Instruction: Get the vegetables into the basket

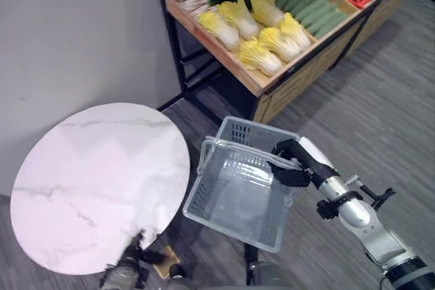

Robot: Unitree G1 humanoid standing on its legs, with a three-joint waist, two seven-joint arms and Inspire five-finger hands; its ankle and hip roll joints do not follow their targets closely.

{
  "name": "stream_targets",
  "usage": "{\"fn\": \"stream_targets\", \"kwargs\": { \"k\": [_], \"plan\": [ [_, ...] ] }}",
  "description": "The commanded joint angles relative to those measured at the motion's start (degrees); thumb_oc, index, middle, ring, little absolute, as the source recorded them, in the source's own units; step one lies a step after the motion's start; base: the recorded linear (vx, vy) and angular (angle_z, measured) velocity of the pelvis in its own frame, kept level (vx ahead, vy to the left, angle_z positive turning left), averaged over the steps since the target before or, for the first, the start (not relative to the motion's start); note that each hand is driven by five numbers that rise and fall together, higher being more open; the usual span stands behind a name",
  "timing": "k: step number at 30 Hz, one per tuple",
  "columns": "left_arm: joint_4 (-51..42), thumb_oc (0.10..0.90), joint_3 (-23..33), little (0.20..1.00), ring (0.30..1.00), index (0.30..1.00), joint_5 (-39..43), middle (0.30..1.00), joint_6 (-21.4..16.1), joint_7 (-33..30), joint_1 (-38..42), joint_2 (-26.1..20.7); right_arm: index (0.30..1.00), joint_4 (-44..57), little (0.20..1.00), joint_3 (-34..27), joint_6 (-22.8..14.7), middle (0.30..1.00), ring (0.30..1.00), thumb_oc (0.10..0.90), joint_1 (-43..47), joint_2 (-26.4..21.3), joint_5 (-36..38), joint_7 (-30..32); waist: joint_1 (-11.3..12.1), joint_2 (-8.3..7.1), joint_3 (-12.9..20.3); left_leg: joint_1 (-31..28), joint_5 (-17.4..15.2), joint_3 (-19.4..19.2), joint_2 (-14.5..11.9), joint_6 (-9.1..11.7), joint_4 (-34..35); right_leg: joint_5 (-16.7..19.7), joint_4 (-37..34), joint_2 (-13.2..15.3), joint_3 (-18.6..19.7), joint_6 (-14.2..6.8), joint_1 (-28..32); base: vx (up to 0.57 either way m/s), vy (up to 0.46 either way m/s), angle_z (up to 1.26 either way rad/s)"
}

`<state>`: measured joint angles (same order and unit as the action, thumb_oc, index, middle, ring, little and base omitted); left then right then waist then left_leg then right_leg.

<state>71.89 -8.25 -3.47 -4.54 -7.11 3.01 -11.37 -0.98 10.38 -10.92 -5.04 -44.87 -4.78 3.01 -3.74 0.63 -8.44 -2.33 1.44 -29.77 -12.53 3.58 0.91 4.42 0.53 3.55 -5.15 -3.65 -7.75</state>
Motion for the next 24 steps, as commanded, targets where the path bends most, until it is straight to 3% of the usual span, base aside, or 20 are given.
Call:
{"fn": "stream_targets", "kwargs": {
  "k": [1,4,7,11,12,13,14,16,17,22,24],
  "plan": [
    [3.6,0.900,-0.4,1.000,1.000,1.000,-0.5,1.000,0.0,-1.4,-0.2,-4.4,0.300,9.3,0.300,-8.4,-6.3,0.300,0.300,0.400,5.0,1.2,0.3,6.8,-0.3,-2.49,1.1,2.3,-2.0,2.1,4.4,0.4,-1.9,0.8,-1.9,7.8,-2.0,-7.9,4.7,0.00,-0.191,-0.05],
    [3.5,0.900,-0.5,1.000,1.000,1.000,-0.1,1.000,-0.4,-1.8,-0.3,-3.3,0.300,9.8,0.300,-10.8,-6.5,0.300,0.300,0.400,2.3,1.0,-1.0,8.0,-1.4,-1.18,1.3,0.9,0.7,0.9,2.9,2.1,0.1,0.3,-3.8,5.9,-1.0,-7.1,5.5,0.00,-0.252,-0.23],
    [2.9,0.900,-0.9,1.000,1.000,1.000,-0.6,1.000,-0.7,-2.6,-0.5,-1.7,0.300,11.5,0.300,-14.5,-7.2,0.300,0.300,0.400,-1.9,-0.4,-2.5,9.2,-2.7,0.94,0.3,0.7,4.9,0.5,-2.0,5.7,-0.8,-2.2,-4.3,1.5,0.1,-4.2,6.7,0.02,-0.465,-0.26],
    [2.1,0.900,-1.3,1.000,1.000,1.000,-0.4,1.000,-0.9,-2.7,-0.5,-1.5,0.300,11.3,0.300,-15.5,-7.5,0.300,0.300,0.400,-3.1,-1.3,-2.3,9.4,-2.8,1.21,-0.8,1.7,4.8,2.8,-3.8,6.8,-5.9,-3.1,-4.3,0.1,0.9,-2.6,8.0,0.01,-0.203,-0.30],
    [1.8,0.900,-1.2,1.000,1.000,1.000,0.3,1.000,-1.2,-2.8,-0.6,-1.5,0.300,10.8,0.300,-15.4,-7.6,0.300,0.300,0.400,-2.8,-1.6,-2.1,9.3,-2.2,1.09,-1.4,2.9,6.1,5.8,-3.1,5.9,-7.5,-2.4,-4.1,-0.3,1.6,-1.8,7.5,-0.04,-0.144,-0.19],
    [1.8,0.900,-1.1,1.000,1.000,1.000,0.3,1.000,-1.2,-2.8,-0.6,-1.5,0.300,10.8,0.300,-15.3,-7.6,0.300,0.300,0.400,-2.7,-1.6,-2.1,9.3,-2.3,1.11,-1.4,3.0,6.0,5.9,-3.1,5.9,-7.6,-2.4,-4.1,-0.4,1.6,-1.8,7.5,-0.05,-0.039,-0.20],
    [1.0,0.900,-1.1,1.000,1.000,1.000,1.8,1.000,-1.9,-3.0,-1.1,-1.2,0.300,9.9,0.300,-14.7,-7.8,0.300,0.300,0.400,-2.2,-2.2,-1.9,9.6,-0.9,1.07,-1.9,4.8,5.1,14.9,0.6,4.6,-7.2,-2.3,-4.1,-0.3,3.3,-1.8,7.2,0.02,0.010,-0.38],
    [0.6,0.900,-1.3,1.000,1.000,1.000,2.6,1.000,-2.5,-3.0,-1.5,-1.5,0.300,9.1,0.300,-13.9,-8.1,0.300,0.300,0.400,-1.2,-2.7,-1.6,9.4,-0.1,0.75,-1.6,6.5,3.2,22.3,3.4,3.1,-4.8,-2.1,-3.5,-0.1,5.4,-1.9,6.2,0.08,0.032,-0.60],
    [0.4,0.900,-1.6,1.000,1.000,1.000,3.4,1.000,-2.8,-2.7,-1.6,-1.9,0.300,8.2,0.300,-13.1,-8.5,0.300,0.300,0.400,-0.2,-3.0,-0.9,9.2,0.3,0.63,-1.1,8.1,4.3,26.5,3.7,3.0,-2.4,-1.8,-3.0,0.0,7.3,-2.1,5.2,0.08,0.039,-0.61],
    [0.4,0.900,-1.5,1.000,1.000,1.000,4.0,1.000,-2.9,-3.0,-1.4,-2.6,0.300,7.2,0.300,-11.5,-8.4,0.300,0.300,0.400,1.4,-3.8,-1.1,8.6,1.1,0.92,-1.0,8.8,4.8,31.1,5.1,2.9,-0.4,-1.6,-2.5,-0.4,9.5,-2.5,4.5,0.05,0.089,-0.46],
    [0.9,0.900,-1.6,1.000,1.000,1.000,3.9,1.000,-2.7,-2.7,-1.1,-2.7,0.300,7.1,0.300,-11.4,-7.7,0.300,0.300,0.400,1.2,-3.4,-1.2,8.1,0.6,0.95,-0.8,7.4,4.2,28.7,5.5,2.5,0.4,-1.5,-2.4,0.3,10.6,-3.1,4.5,0.06,0.280,-0.66]
  ]
}}
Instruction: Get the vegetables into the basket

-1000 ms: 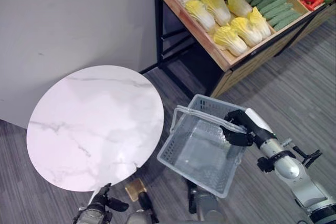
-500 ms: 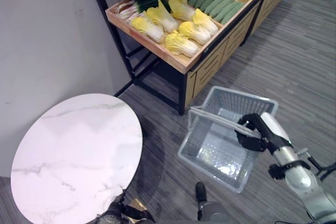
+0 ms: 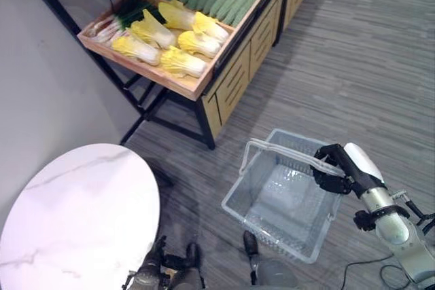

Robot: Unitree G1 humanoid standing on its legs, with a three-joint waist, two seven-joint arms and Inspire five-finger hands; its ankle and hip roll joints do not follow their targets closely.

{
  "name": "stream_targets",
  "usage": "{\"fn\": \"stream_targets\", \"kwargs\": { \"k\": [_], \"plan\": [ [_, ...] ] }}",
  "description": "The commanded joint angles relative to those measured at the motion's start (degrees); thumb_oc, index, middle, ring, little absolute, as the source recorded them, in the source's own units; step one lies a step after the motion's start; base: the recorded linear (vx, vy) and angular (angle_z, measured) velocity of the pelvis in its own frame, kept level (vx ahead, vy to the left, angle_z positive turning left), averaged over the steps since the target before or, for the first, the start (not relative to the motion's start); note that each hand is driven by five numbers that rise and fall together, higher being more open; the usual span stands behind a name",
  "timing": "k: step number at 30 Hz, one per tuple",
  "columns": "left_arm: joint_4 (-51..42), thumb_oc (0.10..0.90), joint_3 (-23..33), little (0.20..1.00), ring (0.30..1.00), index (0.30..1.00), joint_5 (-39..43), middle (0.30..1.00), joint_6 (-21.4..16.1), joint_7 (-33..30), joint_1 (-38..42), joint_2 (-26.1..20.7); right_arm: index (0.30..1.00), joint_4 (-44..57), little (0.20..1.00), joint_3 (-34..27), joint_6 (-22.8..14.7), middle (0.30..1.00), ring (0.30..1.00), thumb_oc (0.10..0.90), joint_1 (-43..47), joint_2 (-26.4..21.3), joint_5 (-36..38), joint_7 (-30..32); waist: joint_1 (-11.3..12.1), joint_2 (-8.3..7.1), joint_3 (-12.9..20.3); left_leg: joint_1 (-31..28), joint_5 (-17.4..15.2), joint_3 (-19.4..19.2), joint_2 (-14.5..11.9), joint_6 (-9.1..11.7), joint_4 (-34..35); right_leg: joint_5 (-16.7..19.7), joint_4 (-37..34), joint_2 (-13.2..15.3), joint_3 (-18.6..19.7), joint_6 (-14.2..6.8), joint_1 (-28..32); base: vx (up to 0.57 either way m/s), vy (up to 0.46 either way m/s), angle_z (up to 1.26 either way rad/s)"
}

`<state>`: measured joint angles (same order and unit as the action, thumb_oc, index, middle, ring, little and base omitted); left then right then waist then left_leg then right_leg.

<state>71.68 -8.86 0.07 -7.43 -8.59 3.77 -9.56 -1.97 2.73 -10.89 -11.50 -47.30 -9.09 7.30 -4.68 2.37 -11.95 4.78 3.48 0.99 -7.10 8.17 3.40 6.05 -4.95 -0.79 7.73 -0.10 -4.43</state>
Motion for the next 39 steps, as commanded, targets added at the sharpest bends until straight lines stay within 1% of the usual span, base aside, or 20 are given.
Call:
{"fn": "stream_targets", "kwargs": {
  "k": [1,2,4,6,9,14,15,16,17,18,20,23,26,28,29,31,34,36,37,39],
  "plan": [
    [1.0,0.900,-0.8,1.000,1.000,1.000,0.5,1.000,0.1,-1.3,-1.9,-4.6,0.300,8.0,0.300,-3.4,-7.6,0.300,0.300,0.400,7.9,-0.7,3.1,3.7,1.6,-0.98,2.8,-0.1,1.6,-2.4,0.6,-2.7,-2.0,-2.9,3.1,5.0,-1.6,-7.0,1.0,0.05,0.252,-0.58],
    [1.0,0.900,-0.8,1.000,1.000,1.000,0.5,1.000,0.1,-1.3,-2.0,-4.6,0.300,8.0,0.300,-3.4,-7.6,0.300,0.300,0.400,8.0,-0.7,3.1,3.7,1.8,-1.06,2.8,-0.2,1.6,-2.7,0.6,-2.7,-2.0,-2.9,3.1,5.1,-1.3,-7.1,1.0,0.04,0.242,-0.40],
    [1.3,0.900,-0.6,1.000,1.000,1.000,0.3,1.000,0.2,-1.1,-1.8,-5.1,0.300,7.8,0.300,-2.0,-7.2,0.300,0.300,0.400,9.0,0.1,2.6,3.2,2.0,-1.73,2.8,-1.0,-0.1,-5.1,2.0,-4.4,-2.5,-2.5,4.1,6.5,1.0,-8.4,0.0,0.04,0.309,-0.64],
    [1.0,0.900,-0.4,1.000,1.000,1.000,0.4,1.000,0.2,-1.3,-1.6,-5.4,0.300,7.3,0.300,-1.2,-6.9,0.300,0.300,0.400,9.6,0.8,2.3,3.1,2.1,-2.13,2.6,-1.3,-1.4,-6.4,3.0,-5.3,-3.6,-2.1,4.9,7.5,2.1,-9.4,-0.7,0.01,0.262,-0.56],
    [0.5,0.900,-0.2,1.000,1.000,1.000,0.6,1.000,0.3,-1.4,-1.6,-5.7,0.300,7.1,0.300,-0.3,-6.6,0.300,0.300,0.400,10.3,1.5,2.1,3.1,2.6,-2.64,2.3,-1.4,-2.6,-7.5,4.0,-6.3,-4.7,-1.6,6.2,8.4,3.3,-10.5,-1.9,-0.02,0.185,-0.38],
    [0.2,0.900,0.6,1.000,1.000,1.000,-0.4,1.000,0.2,-1.6,-1.5,-7.3,0.300,6.8,0.300,-0.3,-6.4,0.300,0.300,0.400,10.0,3.6,0.8,3.7,1.9,-3.89,1.7,-1.8,-3.5,-10.9,5.8,-7.8,-3.9,4.3,6.6,9.7,6.0,-13.5,-5.9,-0.06,0.206,-0.32],
    [-0.1,0.900,0.8,1.000,1.000,1.000,-0.4,1.000,0.1,-1.7,-1.4,-7.6,0.300,6.7,0.300,-0.3,-6.4,0.300,0.300,0.400,10.1,4.0,0.5,4.0,1.9,-3.99,1.5,-1.8,-3.6,-11.8,5.7,-8.0,-3.7,4.9,7.0,9.8,5.4,-13.6,-6.7,-0.09,0.132,-0.51],
    [-0.3,0.900,0.8,1.000,1.000,1.000,-0.4,1.000,0.1,-1.7,-1.3,-8.0,0.300,6.8,0.300,-0.1,-6.4,0.300,0.300,0.400,10.3,4.4,0.4,4.1,2.1,-3.87,1.2,-1.5,-3.6,-12.5,5.3,-8.0,-3.7,4.5,7.9,9.8,4.0,-13.2,-7.6,-0.11,0.084,-0.54],
    [-0.7,0.900,0.8,1.000,1.000,1.000,-0.6,1.000,0.1,-1.8,-1.2,-8.3,0.300,6.7,0.300,-0.1,-6.4,0.300,0.300,0.400,10.4,4.6,0.2,4.4,2.4,-3.57,0.9,-1.4,-3.6,-13.2,4.8,-8.1,-3.8,3.4,8.8,10.3,1.1,-12.6,-7.3,-0.13,0.111,-1.00],
    [-1.0,0.900,0.8,1.000,1.000,1.000,-0.8,1.000,0.2,-1.7,-1.3,-8.8,0.300,6.7,0.300,-0.2,-6.6,0.300,0.300,0.400,10.2,4.8,0.1,4.5,2.9,-3.02,0.8,-1.3,-3.5,-14.6,4.0,-8.1,-3.6,0.8,11.2,11.2,-4.9,-11.2,-6.0,-0.12,0.119,-0.91],
    [-1.0,0.900,1.0,1.000,1.000,1.000,-1.2,1.000,0.3,-1.7,-1.3,-9.1,0.300,6.9,0.300,-0.4,-6.7,0.300,0.300,0.400,9.5,5.1,0.0,4.4,3.2,-2.89,1.2,-1.3,-3.0,-15.9,3.5,-8.0,-2.8,-0.7,12.4,11.4,-7.7,-10.7,-4.4,-0.09,0.071,-0.56],
    [-0.9,0.900,1.1,1.000,1.000,1.000,-1.6,1.000,0.3,-1.6,-1.3,-9.3,0.300,7.0,0.300,-0.8,-6.6,0.300,0.300,0.400,8.8,5.5,-0.3,4.4,3.5,-3.11,2.0,-1.5,-2.6,-17.0,3.4,-7.9,-2.0,-1.1,11.9,11.0,-7.8,-10.6,-3.1,-0.04,0.010,-0.54],
    [-1.2,0.900,1.0,1.000,1.000,1.000,-1.9,1.000,0.3,-1.2,-1.4,-9.3,0.300,6.8,0.300,-1.6,-6.5,0.300,0.300,0.400,8.1,5.9,-0.3,4.8,3.9,-3.73,2.9,-2.3,-3.1,-18.8,3.2,-7.5,-2.2,-0.1,9.3,11.8,-8.6,-11.0,-1.8,0.02,-0.046,-0.25],
    [-1.1,0.900,1.3,1.000,1.000,1.000,-1.9,1.000,0.5,-1.2,-1.4,-8.9,0.300,5.1,0.300,-1.1,-5.8,0.300,0.300,0.400,7.7,6.4,-0.2,5.0,3.6,-4.19,3.5,-3.8,-3.2,-21.2,2.5,-6.6,-2.7,0.7,5.4,11.3,-9.6,-11.0,-1.0,0.06,-0.229,-0.61],
    [-1.4,0.900,1.1,1.000,1.000,1.000,-2.0,1.000,0.5,-1.1,-1.3,-8.7,0.300,4.6,0.300,-1.5,-5.4,0.300,0.300,0.400,7.0,6.0,-0.5,4.8,3.3,-3.98,3.5,-4.2,-2.8,-21.4,1.7,-5.9,-2.7,0.2,4.7,10.7,-9.5,-10.7,-0.6,0.05,-0.291,-0.60],
    [-1.3,0.900,1.0,1.000,1.000,1.000,-1.9,1.000,0.5,-1.1,-1.1,-8.5,0.300,4.2,0.300,-1.9,-5.1,0.300,0.300,0.400,6.6,5.8,-0.5,4.8,3.0,-3.67,3.6,-4.7,-2.3,-21.2,0.9,-5.3,-2.6,-0.6,4.5,9.9,-9.5,-10.1,-0.1,0.04,-0.239,-0.18],
    [-1.7,0.900,0.4,1.000,1.000,1.000,-2.3,1.000,0.7,-1.0,-1.2,-8.0,0.300,3.8,0.300,-3.8,-5.1,0.300,0.300,0.400,4.7,4.8,-0.8,5.2,2.1,-2.25,3.6,-5.8,-0.4,-20.8,-1.8,-3.4,-2.0,-3.4,5.7,7.1,-9.4,-8.2,0.4,0.04,-0.335,-0.01],
    [-2.1,0.900,-0.5,1.000,1.000,1.000,-3.0,1.000,1.0,-1.2,-0.8,-7.7,0.300,2.5,0.300,-5.3,-4.9,0.300,0.300,0.400,3.2,3.9,-0.9,5.7,1.5,-1.45,3.2,-4.9,1.1,-20.1,-3.6,-1.9,-3.8,-4.4,6.1,5.1,-9.4,-6.6,1.0,0.04,-0.392,0.02],
    [-2.5,0.900,-0.8,1.000,1.000,1.000,-3.2,1.000,0.9,-1.2,-0.7,-7.6,0.300,2.0,0.300,-5.8,-4.9,0.300,0.300,0.400,2.8,3.5,-0.8,5.8,1.3,-1.37,3.1,-4.5,0.8,-19.7,-3.9,-1.6,-5.3,-4.8,6.0,4.8,-9.8,-6.3,1.6,0.03,-0.292,0.05],
    [-3.9,0.900,-1.7,1.000,1.000,1.000,-2.8,1.000,0.3,-1.3,-0.7,-7.4,0.300,-0.8,0.300,-6.0,-4.6,0.300,0.300,0.400,3.2,1.5,-2.0,6.4,1.9,-1.14,2.6,-3.5,1.5,-15.0,-2.8,-1.4,-7.5,-4.8,5.5,4.4,-9.2,-5.8,2.4,0.02,-0.140,-0.01]
  ]
}}
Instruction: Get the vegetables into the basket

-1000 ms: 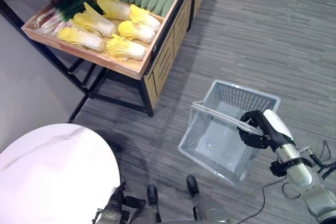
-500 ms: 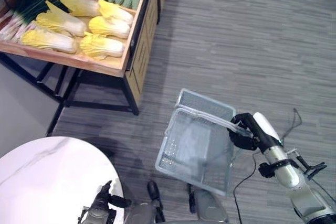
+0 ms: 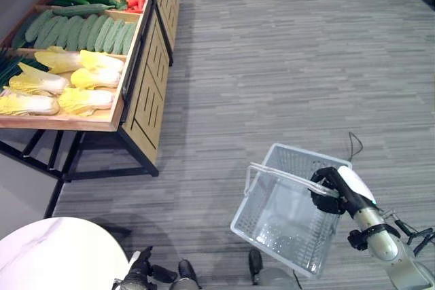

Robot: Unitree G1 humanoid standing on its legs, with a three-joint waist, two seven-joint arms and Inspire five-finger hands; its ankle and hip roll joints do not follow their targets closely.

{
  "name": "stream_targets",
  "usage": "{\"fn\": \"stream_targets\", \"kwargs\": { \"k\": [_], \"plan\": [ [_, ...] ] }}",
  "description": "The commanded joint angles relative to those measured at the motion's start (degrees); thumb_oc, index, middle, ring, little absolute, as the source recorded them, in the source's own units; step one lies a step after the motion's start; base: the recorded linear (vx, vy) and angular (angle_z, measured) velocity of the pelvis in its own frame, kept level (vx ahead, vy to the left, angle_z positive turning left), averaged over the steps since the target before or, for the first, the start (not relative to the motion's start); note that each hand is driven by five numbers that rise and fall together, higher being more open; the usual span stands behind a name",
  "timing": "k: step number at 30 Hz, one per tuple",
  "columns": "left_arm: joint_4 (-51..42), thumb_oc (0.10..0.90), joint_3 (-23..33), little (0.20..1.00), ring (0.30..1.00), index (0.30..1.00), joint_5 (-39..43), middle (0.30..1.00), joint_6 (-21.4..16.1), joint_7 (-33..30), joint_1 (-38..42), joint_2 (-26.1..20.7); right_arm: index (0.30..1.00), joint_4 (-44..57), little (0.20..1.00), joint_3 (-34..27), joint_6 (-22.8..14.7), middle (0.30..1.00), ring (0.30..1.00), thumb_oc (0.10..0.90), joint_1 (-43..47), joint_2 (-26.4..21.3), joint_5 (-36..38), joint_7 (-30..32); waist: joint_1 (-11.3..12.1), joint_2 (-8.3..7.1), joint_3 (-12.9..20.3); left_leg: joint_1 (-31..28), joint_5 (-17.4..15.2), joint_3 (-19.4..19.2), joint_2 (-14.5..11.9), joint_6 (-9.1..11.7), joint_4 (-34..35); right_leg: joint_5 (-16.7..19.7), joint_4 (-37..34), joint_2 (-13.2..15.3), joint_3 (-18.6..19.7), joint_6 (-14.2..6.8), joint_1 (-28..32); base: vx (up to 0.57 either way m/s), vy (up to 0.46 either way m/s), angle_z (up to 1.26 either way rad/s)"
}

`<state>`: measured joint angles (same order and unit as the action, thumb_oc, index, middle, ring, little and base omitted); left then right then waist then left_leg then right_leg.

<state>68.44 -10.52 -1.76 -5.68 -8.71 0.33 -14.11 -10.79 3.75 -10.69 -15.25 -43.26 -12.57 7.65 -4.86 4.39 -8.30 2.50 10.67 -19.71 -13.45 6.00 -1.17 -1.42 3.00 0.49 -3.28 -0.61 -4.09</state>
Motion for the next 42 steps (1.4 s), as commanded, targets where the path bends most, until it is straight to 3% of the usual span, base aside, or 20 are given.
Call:
{"fn": "stream_targets", "kwargs": {
  "k": [1,2,5,9,19,23,26,29,35,37,38,39,42],
  "plan": [
    [-1.2,0.900,-0.6,1.000,1.000,1.000,-0.8,1.000,-1.8,-1.1,2.7,-2.7,0.300,6.2,0.300,-7.1,-4.6,0.300,0.300,0.400,7.8,-3.7,0.7,6.7,2.6,-3.14,-0.9,-0.5,-5.4,9.0,4.6,0.6,-1.8,2.9,-3.0,3.2,2.3,-5.3,2.2,0.03,-0.022,-0.14],
    [-1.5,0.900,-1.4,1.000,1.000,1.000,-0.7,1.000,-2.1,-1.0,2.7,-2.5,0.300,4.0,0.300,-7.1,-4.4,0.300,0.300,0.400,8.8,-4.8,0.1,7.3,3.0,-3.22,-0.6,0.7,-5.3,12.5,5.9,0.2,-0.1,3.2,-3.6,3.6,2.5,-5.4,2.1,0.05,0.006,-0.22],
    [-1.4,0.900,-2.8,1.000,1.000,1.000,-0.6,1.000,-2.7,-1.1,2.9,-2.6,0.300,-1.1,0.300,-6.4,-4.1,0.300,0.300,0.400,10.5,-5.9,-0.7,8.8,3.8,-3.42,0.1,3.3,-3.9,18.0,7.4,0.2,2.2,4.2,-4.1,4.2,3.3,-6.0,2.0,0.07,0.032,-0.13],
    [-2.0,0.900,-3.7,1.000,1.000,1.000,-0.5,1.000,-3.1,-0.5,2.1,-2.7,0.300,-5.6,0.300,-5.9,-3.5,0.300,0.300,0.400,11.8,-4.1,1.5,8.9,4.2,-3.20,1.2,1.1,-4.9,17.0,7.8,-0.7,3.4,4.0,-4.5,4.1,4.6,-6.4,2.6,0.07,0.083,-0.20],
    [0.7,0.900,-1.4,1.000,1.000,1.000,0.3,1.000,-2.1,-0.6,1.9,-3.6,0.300,-10.4,0.300,-4.2,-2.7,0.300,0.300,0.400,13.8,1.8,5.1,8.3,6.0,-4.40,2.2,-2.0,-7.6,13.7,9.8,-3.5,4.4,4.9,-4.1,6.2,8.1,-8.3,2.2,0.06,0.145,-0.28],
    [1.5,0.900,-0.6,1.000,1.000,1.000,-0.5,1.000,-2.0,-0.2,1.5,-4.5,0.300,-12.0,0.300,-3.8,-2.3,0.300,0.300,0.400,14.2,2.0,4.6,7.6,6.4,-4.73,2.7,-3.4,-8.1,13.2,10.4,-4.1,5.4,5.0,-3.6,6.7,8.2,-8.9,2.3,0.07,0.123,-0.05],
    [1.3,0.900,-0.7,1.000,1.000,1.000,-1.8,1.000,-2.4,0.1,1.5,-6.7,0.300,-17.0,0.300,-1.6,-2.4,0.300,0.300,0.400,17.9,-2.5,1.9,7.6,6.7,-5.07,3.7,-4.6,-8.7,13.2,10.8,-4.2,6.2,5.4,-3.7,7.2,7.4,-9.7,2.9,0.08,0.112,-0.03],
    [0.9,0.900,0.3,1.000,1.000,1.000,-1.0,1.000,-2.2,-1.1,2.2,-7.0,0.300,-17.4,0.300,-2.0,-2.3,0.300,0.300,0.400,18.2,-0.8,3.3,7.8,7.0,-5.52,4.0,-5.3,-9.2,13.4,11.3,-4.7,6.2,5.3,-2.8,7.9,6.4,-10.2,3.5,0.09,0.134,0.07],
    [1.1,0.900,-0.2,1.000,1.000,1.000,-1.7,1.000,-1.5,-1.3,1.2,-5.2,0.300,-17.3,0.300,-4.0,-1.8,0.300,0.300,0.400,16.4,2.8,4.3,9.1,7.1,-6.20,4.1,-5.4,-10.6,13.8,13.6,-6.5,5.8,9.0,-0.2,9.8,7.6,-11.6,2.4,0.06,0.144,0.02],
    [0.9,0.900,-0.4,1.000,1.000,1.000,-2.0,1.000,-1.4,-1.2,1.2,-5.4,0.300,-17.0,0.300,-4.3,-1.7,0.300,0.300,0.400,16.3,3.0,4.1,9.4,7.0,-6.06,3.1,-4.9,-11.2,14.3,14.5,-7.4,4.9,10.2,3.7,10.1,8.7,-11.8,0.6,0.03,0.202,-0.03],
    [0.2,0.900,-0.2,1.000,1.000,1.000,-1.8,1.000,-1.5,-1.4,1.4,-5.9,0.300,-17.5,0.300,-3.8,-1.7,0.300,0.300,0.400,17.3,3.2,4.1,9.8,6.8,-5.19,1.4,-5.7,-11.6,14.3,14.7,-8.1,4.9,11.1,10.9,9.0,9.4,-11.4,-2.4,0.04,0.200,-0.12],
    [-0.1,0.900,-0.2,1.000,1.000,1.000,-1.7,1.000,-1.5,-1.5,1.5,-6.1,0.300,-17.5,0.300,-3.8,-1.8,0.300,0.300,0.400,17.2,3.3,4.1,9.8,6.5,-4.84,0.9,-5.9,-11.8,14.9,14.6,-8.2,4.6,10.8,12.8,8.1,9.8,-11.1,-3.4,0.08,0.149,-0.26],
    [-0.7,0.900,-0.4,1.000,1.000,1.000,-1.9,1.000,-1.7,-1.1,2.0,-6.6,0.300,-16.8,0.300,-4.1,-2.1,0.300,0.300,0.400,16.5,3.1,4.4,9.6,5.3,-3.91,-0.2,-7.1,-13.3,16.2,14.7,-8.3,3.3,7.2,11.7,4.7,10.9,-9.5,-7.7,0.15,0.028,0.10]
  ]
}}
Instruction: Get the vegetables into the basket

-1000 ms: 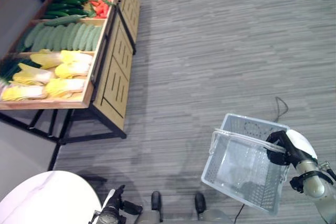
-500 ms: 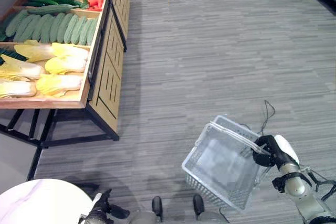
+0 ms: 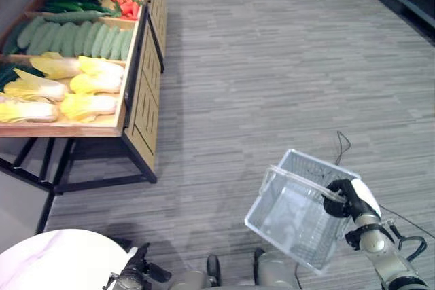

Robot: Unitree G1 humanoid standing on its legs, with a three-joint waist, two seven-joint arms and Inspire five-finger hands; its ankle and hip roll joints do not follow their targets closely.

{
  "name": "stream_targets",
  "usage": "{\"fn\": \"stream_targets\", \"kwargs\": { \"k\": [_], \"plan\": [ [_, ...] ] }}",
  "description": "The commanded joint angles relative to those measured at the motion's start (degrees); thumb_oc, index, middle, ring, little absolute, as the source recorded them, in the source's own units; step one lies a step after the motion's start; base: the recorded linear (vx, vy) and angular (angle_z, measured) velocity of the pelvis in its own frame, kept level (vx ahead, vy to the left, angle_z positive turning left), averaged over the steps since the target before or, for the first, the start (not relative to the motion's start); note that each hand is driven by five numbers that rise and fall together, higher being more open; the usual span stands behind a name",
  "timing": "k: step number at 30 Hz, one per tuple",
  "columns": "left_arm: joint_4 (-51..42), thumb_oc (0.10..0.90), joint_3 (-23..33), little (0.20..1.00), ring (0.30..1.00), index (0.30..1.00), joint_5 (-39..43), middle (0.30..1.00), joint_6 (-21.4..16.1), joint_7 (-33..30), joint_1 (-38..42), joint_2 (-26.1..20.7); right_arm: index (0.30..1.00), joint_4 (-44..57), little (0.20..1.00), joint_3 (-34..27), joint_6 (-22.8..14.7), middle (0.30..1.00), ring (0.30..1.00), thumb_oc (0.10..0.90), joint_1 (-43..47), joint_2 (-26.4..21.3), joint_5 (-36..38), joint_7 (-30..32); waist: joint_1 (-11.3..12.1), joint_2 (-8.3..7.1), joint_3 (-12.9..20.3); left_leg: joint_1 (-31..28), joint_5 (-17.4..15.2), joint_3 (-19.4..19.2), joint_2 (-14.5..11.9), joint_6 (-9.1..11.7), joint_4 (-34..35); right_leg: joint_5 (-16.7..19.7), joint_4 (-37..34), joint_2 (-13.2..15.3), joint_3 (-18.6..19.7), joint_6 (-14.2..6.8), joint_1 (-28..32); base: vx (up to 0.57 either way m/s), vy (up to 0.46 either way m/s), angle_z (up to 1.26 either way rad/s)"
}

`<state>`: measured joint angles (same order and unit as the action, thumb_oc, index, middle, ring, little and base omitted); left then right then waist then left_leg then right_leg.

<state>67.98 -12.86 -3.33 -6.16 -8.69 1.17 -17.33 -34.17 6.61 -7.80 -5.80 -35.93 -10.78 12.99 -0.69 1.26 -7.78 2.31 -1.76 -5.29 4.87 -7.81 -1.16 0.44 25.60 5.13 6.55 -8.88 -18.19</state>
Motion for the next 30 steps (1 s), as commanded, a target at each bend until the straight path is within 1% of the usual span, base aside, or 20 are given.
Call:
{"fn": "stream_targets", "kwargs": {
  "k": [1,3,4,5,7,9,10,11,15,16,19,20,21,23,24,26,27,28,29,30],
  "plan": [
    [0.1,0.900,1.9,1.000,1.000,1.000,-0.3,1.000,-1.2,-1.2,1.5,-3.3,0.300,6.9,0.300,-7.0,-5.1,0.300,0.300,0.400,7.1,-4.3,2.7,4.3,0.8,-0.72,-0.9,-7.3,-1.4,2.1,-3.5,5.6,3.0,5.1,-12.1,-0.2,1.1,-1.2,5.6,0.15,-0.035,0.12],
    [0.5,0.900,1.9,1.000,1.000,1.000,-0.4,1.000,-1.0,-1.3,2.2,-3.2,0.300,7.4,0.300,-6.9,-5.2,0.300,0.300,0.400,7.2,-4.3,2.7,4.4,0.0,-0.91,-1.5,-8.2,-2.8,3.2,-3.2,5.9,2.1,6.1,-15.7,-0.3,1.3,-1.5,3.3,0.18,-0.065,0.05],
    [0.8,0.900,1.9,1.000,1.000,1.000,-0.5,1.000,-1.0,-1.3,2.4,-3.2,0.300,7.5,0.300,-6.8,-5.2,0.300,0.300,0.400,7.2,-4.3,2.6,4.5,-0.3,-1.19,-1.6,-8.8,-3.5,3.6,-2.9,6.1,1.6,7.0,-17.2,-0.2,1.6,-1.9,2.3,0.28,-0.120,0.13],
    [1.0,0.900,1.8,1.000,1.000,1.000,-0.8,1.000,-1.1,-1.3,2.5,-3.1,0.300,8.0,0.300,-6.9,-5.2,0.300,0.300,0.400,6.6,-4.5,2.4,4.3,-1.2,-1.37,-1.7,-9.9,-4.7,4.4,-2.7,6.4,0.5,8.3,-19.1,-0.1,1.9,-2.2,1.9,0.29,-0.145,0.27],
    [0.7,0.900,2.0,1.000,1.000,1.000,-0.6,1.000,-1.0,-1.2,2.0,-2.9,0.300,9.1,0.300,-6.9,-5.1,0.300,0.300,0.400,5.7,-4.6,2.1,3.8,-1.5,-1.50,-1.4,-11.7,-5.2,4.9,-2.8,7.0,-0.2,9.8,-19.2,0.2,-0.2,-2.4,1.2,0.23,-0.137,0.50],
    [0.7,0.900,2.1,1.000,1.000,1.000,-0.6,1.000,-0.9,-1.2,1.6,-2.8,0.300,9.6,0.300,-7.1,-5.0,0.300,0.300,0.400,4.9,-4.8,1.8,3.5,-1.7,-1.40,-1.1,-12.4,-5.4,5.5,-2.9,7.4,-0.1,9.5,-19.8,0.6,-1.3,-2.2,2.3,0.16,-0.153,0.40],
    [1.2,0.900,2.4,1.000,1.000,1.000,-0.6,1.000,-0.7,-1.4,1.1,-2.5,0.300,10.1,0.300,-6.5,-5.0,0.300,0.300,0.400,4.6,-5.4,1.0,3.1,-1.7,-1.22,0.1,-13.4,-5.0,5.8,-4.1,8.0,0.1,9.4,-19.3,-0.2,-2.2,-1.5,2.8,0.22,-0.252,0.36],
    [1.3,0.900,2.3,1.000,1.000,1.000,-0.6,1.000,-0.7,-1.4,0.9,-2.3,0.300,10.3,0.300,-6.6,-4.9,0.300,0.300,0.400,4.1,-5.5,1.0,3.0,-1.8,-1.02,0.4,-13.4,-4.9,6.1,-4.5,8.4,0.1,9.1,-19.2,-0.6,-2.5,-1.1,3.0,0.24,-0.298,0.40],
    [2.2,0.900,2.1,1.000,1.000,1.000,-0.6,1.000,-0.3,-1.1,0.1,-1.1,0.300,11.7,0.300,-7.5,-5.2,0.300,0.300,0.400,2.5,-6.5,1.5,2.8,-2.2,0.29,1.8,-13.8,-2.3,7.4,-7.4,10.1,-0.7,5.5,-16.6,-3.0,-4.1,0.9,3.4,0.18,-0.220,0.34],
    [2.1,0.900,1.6,1.000,1.000,1.000,-0.8,1.000,-0.3,-1.0,-0.1,-0.6,0.300,11.9,0.300,-8.0,-5.3,0.300,0.300,0.400,2.0,-6.9,1.9,2.7,-2.4,0.88,2.1,-13.8,-1.3,7.7,-8.3,10.7,-1.1,4.2,-15.5,-3.7,-4.4,1.6,3.4,0.19,-0.240,0.36],
    [1.8,0.900,1.4,1.000,1.000,1.000,-0.4,1.000,-0.1,-1.0,-0.1,-0.2,0.300,12.2,0.300,-8.4,-5.4,0.300,0.300,0.400,1.3,-7.0,2.1,2.8,-2.6,1.37,2.1,-13.7,-0.3,8.1,-8.9,11.2,-1.5,3.0,-14.6,-4.3,-4.7,2.2,3.3,0.11,-0.160,0.05],
    [1.7,0.900,1.2,1.000,1.000,1.000,-0.2,1.000,-0.1,-1.1,-0.1,0.3,0.300,12.6,0.300,-8.8,-5.2,0.300,0.300,0.400,0.2,-7.2,2.1,2.8,-2.9,1.93,2.0,-13.3,2.0,8.7,-9.5,11.9,-2.5,1.9,-14.0,-5.1,-4.8,3.2,3.4,0.13,-0.202,-0.04],
    [1.7,0.900,1.2,1.000,1.000,1.000,-0.2,1.000,-0.1,-1.1,-0.1,0.3,0.300,12.6,0.300,-8.8,-5.2,0.300,0.300,0.400,0.2,-7.2,2.1,2.8,-2.9,1.94,2.0,-13.3,2.1,8.7,-9.5,11.9,-2.5,1.8,-14.0,-5.1,-4.8,3.2,3.3,0.13,-0.191,-0.02],
    [1.7,0.900,1.2,1.000,1.000,1.000,-0.2,1.000,0.0,-1.3,0.1,0.3,0.300,12.9,0.300,-8.8,-5.3,0.300,0.300,0.400,-0.4,-7.6,1.8,2.7,-2.8,2.21,1.9,-12.5,5.0,9.2,-9.8,12.7,-4.3,1.3,-14.3,-5.6,-4.8,3.9,4.0,0.06,-0.108,0.04],
    [1.7,0.900,1.2,1.000,1.000,1.000,-0.2,1.000,0.0,-1.3,0.1,0.4,0.300,12.9,0.300,-8.8,-5.3,0.300,0.300,0.400,-0.4,-7.6,1.8,2.7,-2.9,2.21,1.9,-12.4,5.0,9.2,-9.8,12.7,-4.3,1.3,-14.3,-5.6,-4.9,3.9,4.0,0.04,-0.094,0.04],
    [1.6,0.900,1.0,1.000,1.000,1.000,-0.3,1.000,0.1,-1.5,0.6,0.3,0.300,13.2,0.300,-8.8,-5.3,0.300,0.300,0.400,-0.8,-8.3,0.9,2.8,-3.1,2.12,1.7,-10.9,7.7,9.3,-10.1,13.6,-6.5,1.1,-15.1,-5.5,-5.3,4.6,4.7,0.06,-0.124,0.00],
    [1.2,0.900,1.1,1.000,1.000,1.000,-0.2,1.000,0.1,-1.7,0.9,0.3,0.300,13.9,0.300,-9.0,-5.3,0.300,0.300,0.400,-1.4,-8.9,0.3,2.9,-3.3,1.88,1.6,-9.9,8.9,8.8,-10.4,14.1,-9.0,0.8,-15.6,-5.3,-5.5,5.1,5.4,0.14,-0.226,0.07],
    [0.7,0.900,1.2,1.000,1.000,1.000,0.2,1.000,0.2,-2.0,1.4,0.2,0.300,14.7,0.300,-9.2,-5.2,0.300,0.300,0.400,-2.0,-9.5,-0.2,3.1,-3.3,1.34,0.8,-7.2,11.0,7.7,-10.5,14.4,-14.3,-0.2,-16.2,-5.2,-5.6,6.3,7.3,0.13,-0.210,0.28],
    [0.6,0.900,1.0,1.000,1.000,1.000,0.4,1.000,0.2,-2.2,1.7,0.1,0.300,15.0,0.300,-9.6,-5.1,0.300,0.300,0.400,-2.6,-9.6,-0.3,3.5,-3.3,1.19,0.2,-5.7,11.5,6.8,-10.5,14.2,-15.4,-0.7,-16.1,-4.9,-6.1,6.6,8.0,0.10,-0.161,0.46],
    [0.2,0.900,0.6,1.000,1.000,1.000,0.7,1.000,0.2,-2.4,2.1,0.1,0.300,14.8,0.300,-10.1,-4.8,0.300,0.300,0.400,-3.0,-9.9,-0.4,4.0,-3.2,0.99,-0.6,-3.7,11.2,5.5,-10.6,13.7,-14.8,-1.0,-16.1,-4.3,-6.4,6.6,8.7,0.05,-0.060,0.52]
  ]
}}
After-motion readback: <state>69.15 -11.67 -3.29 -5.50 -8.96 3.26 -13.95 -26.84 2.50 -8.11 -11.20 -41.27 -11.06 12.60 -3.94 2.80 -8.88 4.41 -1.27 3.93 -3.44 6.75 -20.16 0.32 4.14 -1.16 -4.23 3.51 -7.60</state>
